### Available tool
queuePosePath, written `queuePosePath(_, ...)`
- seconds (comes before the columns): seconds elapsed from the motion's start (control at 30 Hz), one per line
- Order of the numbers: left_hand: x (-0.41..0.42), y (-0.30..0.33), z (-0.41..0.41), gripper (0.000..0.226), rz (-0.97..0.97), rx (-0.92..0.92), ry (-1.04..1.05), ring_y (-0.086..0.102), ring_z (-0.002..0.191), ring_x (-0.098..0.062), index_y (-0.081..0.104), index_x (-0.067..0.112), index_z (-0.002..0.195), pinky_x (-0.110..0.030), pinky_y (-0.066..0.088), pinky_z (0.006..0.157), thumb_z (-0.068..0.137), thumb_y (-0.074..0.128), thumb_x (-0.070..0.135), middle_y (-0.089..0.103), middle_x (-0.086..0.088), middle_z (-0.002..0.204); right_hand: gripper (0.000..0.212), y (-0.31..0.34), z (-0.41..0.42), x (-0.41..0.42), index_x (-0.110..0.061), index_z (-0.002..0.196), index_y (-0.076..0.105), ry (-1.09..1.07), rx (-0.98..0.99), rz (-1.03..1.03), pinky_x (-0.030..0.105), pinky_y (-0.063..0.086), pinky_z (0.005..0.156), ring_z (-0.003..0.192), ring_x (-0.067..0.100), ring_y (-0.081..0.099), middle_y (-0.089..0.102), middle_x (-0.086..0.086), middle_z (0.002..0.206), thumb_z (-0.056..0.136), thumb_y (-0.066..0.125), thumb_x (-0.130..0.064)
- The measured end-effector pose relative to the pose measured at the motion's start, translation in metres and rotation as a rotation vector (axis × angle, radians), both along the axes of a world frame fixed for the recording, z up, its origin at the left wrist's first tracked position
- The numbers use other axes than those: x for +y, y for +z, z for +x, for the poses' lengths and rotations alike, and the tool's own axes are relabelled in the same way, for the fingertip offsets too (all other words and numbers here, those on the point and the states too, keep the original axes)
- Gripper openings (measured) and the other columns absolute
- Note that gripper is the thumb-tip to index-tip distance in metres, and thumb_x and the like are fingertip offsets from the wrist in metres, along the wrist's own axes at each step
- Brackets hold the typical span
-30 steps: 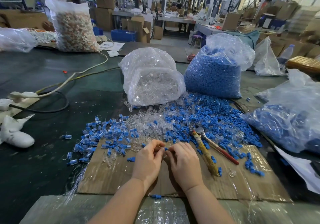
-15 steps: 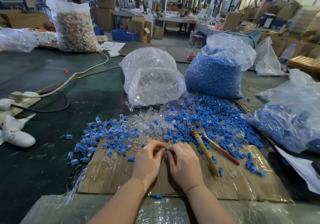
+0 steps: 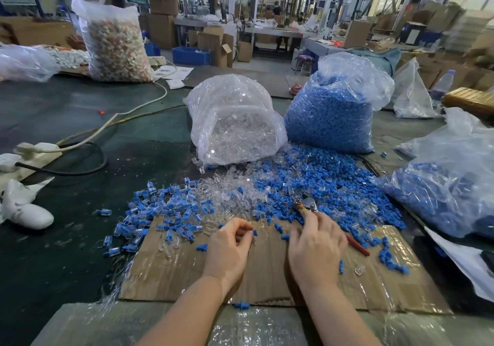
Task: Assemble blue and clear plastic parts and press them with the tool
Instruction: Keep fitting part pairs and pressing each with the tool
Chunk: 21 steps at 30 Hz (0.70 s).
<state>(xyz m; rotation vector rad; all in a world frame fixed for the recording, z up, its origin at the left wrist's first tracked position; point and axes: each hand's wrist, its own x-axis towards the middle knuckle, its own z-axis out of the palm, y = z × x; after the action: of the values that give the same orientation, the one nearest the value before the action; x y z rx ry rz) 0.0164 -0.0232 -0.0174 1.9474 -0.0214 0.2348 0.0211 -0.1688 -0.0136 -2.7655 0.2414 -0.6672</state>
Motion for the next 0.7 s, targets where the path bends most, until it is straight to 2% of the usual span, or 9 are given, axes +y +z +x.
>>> queuePosePath(0.07,0.0,0.001,0.0,0.025,0.005,0.003,0.0,0.054,0.078,0.002,0.055,0.031,0.082,-0.002,0.041,0.067,0.088,0.058,0.007,0.06,0.011,0.081,0.055,0.004,0.004,-0.014,-0.016,0.141,0.031,-0.174,0.286,-0.087,0.053,0.021,0.11,0.134,0.03,0.032,0.038,0.013,0.144,0.096,0.033,-0.046)
queuePosePath(0.1,0.0,0.001,0.0,0.025,0.009,0.005,0.0,0.054,0.078,0.002,0.054,0.031,0.081,-0.002,0.041,0.067,0.089,0.058,0.008,0.059,0.011,0.081,0.061,0.006,0.007,-0.02,-0.017,0.146,0.019,-0.213,0.382,-0.099,0.054,0.014,0.111,0.139,0.03,0.023,0.028,0.012,0.15,0.096,0.026,-0.051)
queuePosePath(0.17,0.0,0.001,0.0,0.026,0.008,0.012,-0.003,0.054,0.078,0.001,0.053,0.032,0.081,-0.002,0.041,0.067,0.088,0.058,0.008,0.059,0.011,0.082,0.067,0.008,0.011,-0.029,-0.019,0.149,0.007,-0.22,0.499,-0.083,0.058,0.006,0.111,0.142,0.032,0.013,0.018,0.012,0.155,0.095,0.021,-0.056)
queuePosePath(0.33,0.0,0.002,0.0,0.024,-0.005,0.034,0.001,0.056,0.079,-0.001,0.054,0.031,0.082,-0.004,0.043,0.067,0.089,0.058,0.008,0.06,0.008,0.082,0.071,0.018,0.016,-0.039,-0.018,0.147,0.017,-0.189,0.551,-0.159,0.061,0.011,0.109,0.137,0.031,0.022,0.025,0.01,0.15,0.092,0.031,-0.06)
queuePosePath(0.5,0.0,0.002,0.001,0.024,0.005,0.038,0.002,0.056,0.078,-0.001,0.054,0.03,0.082,-0.004,0.043,0.066,0.088,0.058,0.008,0.06,0.008,0.082,0.065,0.025,0.022,-0.047,-0.021,0.131,0.036,-0.158,0.573,-0.123,0.059,0.019,0.108,0.132,0.033,0.027,0.031,0.013,0.141,0.086,0.042,-0.066)
queuePosePath(0.7,0.001,0.003,0.001,0.025,0.0,0.067,0.007,0.056,0.079,-0.001,0.054,0.032,0.081,-0.004,0.043,0.066,0.089,0.058,0.008,0.06,0.008,0.083,0.063,0.025,0.024,-0.047,-0.024,0.128,0.031,-0.161,0.624,-0.087,0.059,0.019,0.107,0.131,0.035,0.03,0.035,0.017,0.141,0.084,0.041,-0.068)
